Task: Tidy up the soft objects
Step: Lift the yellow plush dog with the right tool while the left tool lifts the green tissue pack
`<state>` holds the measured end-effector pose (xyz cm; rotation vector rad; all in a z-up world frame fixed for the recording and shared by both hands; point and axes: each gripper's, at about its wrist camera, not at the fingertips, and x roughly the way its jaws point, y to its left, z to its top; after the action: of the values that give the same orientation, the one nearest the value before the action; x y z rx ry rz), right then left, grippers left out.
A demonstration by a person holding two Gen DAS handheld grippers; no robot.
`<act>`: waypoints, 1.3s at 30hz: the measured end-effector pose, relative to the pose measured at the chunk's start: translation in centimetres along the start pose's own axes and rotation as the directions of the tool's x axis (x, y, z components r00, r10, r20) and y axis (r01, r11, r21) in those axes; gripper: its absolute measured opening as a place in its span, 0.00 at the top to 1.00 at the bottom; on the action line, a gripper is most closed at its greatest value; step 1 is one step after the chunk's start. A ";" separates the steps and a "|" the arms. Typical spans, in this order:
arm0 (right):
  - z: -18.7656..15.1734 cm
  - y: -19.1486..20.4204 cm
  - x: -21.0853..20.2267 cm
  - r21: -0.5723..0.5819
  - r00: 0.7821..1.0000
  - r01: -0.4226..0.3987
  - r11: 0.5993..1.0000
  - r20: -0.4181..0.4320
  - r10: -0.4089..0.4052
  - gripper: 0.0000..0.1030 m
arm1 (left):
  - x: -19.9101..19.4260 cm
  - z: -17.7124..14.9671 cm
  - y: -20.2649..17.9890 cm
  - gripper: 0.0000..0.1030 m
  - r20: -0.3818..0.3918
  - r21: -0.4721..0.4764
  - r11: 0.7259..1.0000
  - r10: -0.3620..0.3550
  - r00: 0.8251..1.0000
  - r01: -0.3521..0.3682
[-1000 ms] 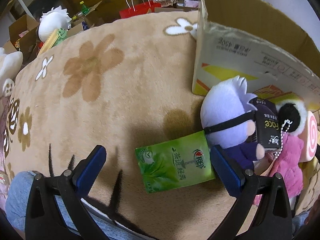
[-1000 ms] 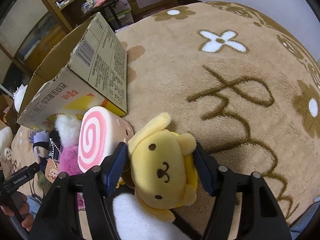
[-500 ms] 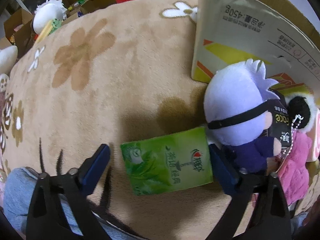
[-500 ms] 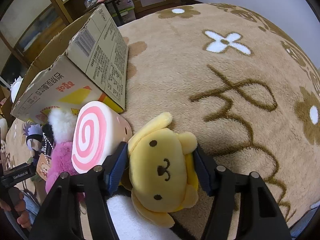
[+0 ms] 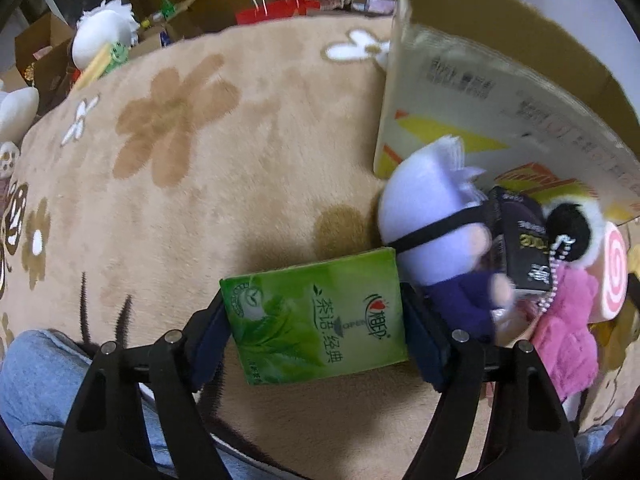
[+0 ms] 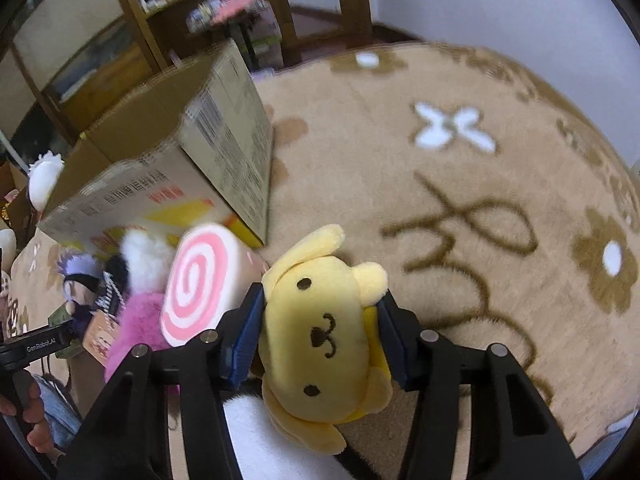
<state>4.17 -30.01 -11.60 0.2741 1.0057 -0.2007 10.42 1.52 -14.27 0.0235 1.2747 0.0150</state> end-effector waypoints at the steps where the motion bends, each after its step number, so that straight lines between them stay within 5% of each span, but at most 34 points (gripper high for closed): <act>1: 0.1 0.3 -0.8 -0.015 0.999 0.012 1.000 0.041 -0.012 0.45 | -0.4 0.0 -0.2 0.25 0.016 0.014 1.000 0.006 1.000 -0.007; 12: 0.6 2.9 -8.4 -0.110 0.944 0.011 0.994 0.329 0.026 0.45 | -7.6 -0.7 -0.1 0.25 0.291 0.055 0.998 -0.020 0.956 0.004; 16: 1.1 3.2 -11.0 -0.110 0.911 -0.004 0.994 0.409 0.049 0.45 | -11.6 -1.9 -0.1 0.25 0.383 0.035 0.999 -0.050 0.922 0.040; 23: 2.8 4.5 -14.8 -0.140 0.854 -0.039 0.989 0.510 0.106 0.45 | -16.0 -1.9 -0.4 0.25 0.506 0.077 0.997 -0.028 0.862 -0.013; 31: 4.9 8.0 -17.1 -0.229 0.805 -0.044 0.972 0.568 0.171 0.45 | -18.6 0.6 -2.1 0.25 0.575 0.111 0.993 -0.028 0.818 -0.044; 39: 7.0 11.0 -16.3 -0.293 0.808 -0.075 0.953 0.543 0.230 0.45 | -19.8 4.6 -3.0 0.25 0.616 0.128 0.990 -0.033 0.787 -0.059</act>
<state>4.45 -21.16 7.33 0.0430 0.3935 0.0058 9.01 -2.02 5.89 0.1485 0.6089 -0.0672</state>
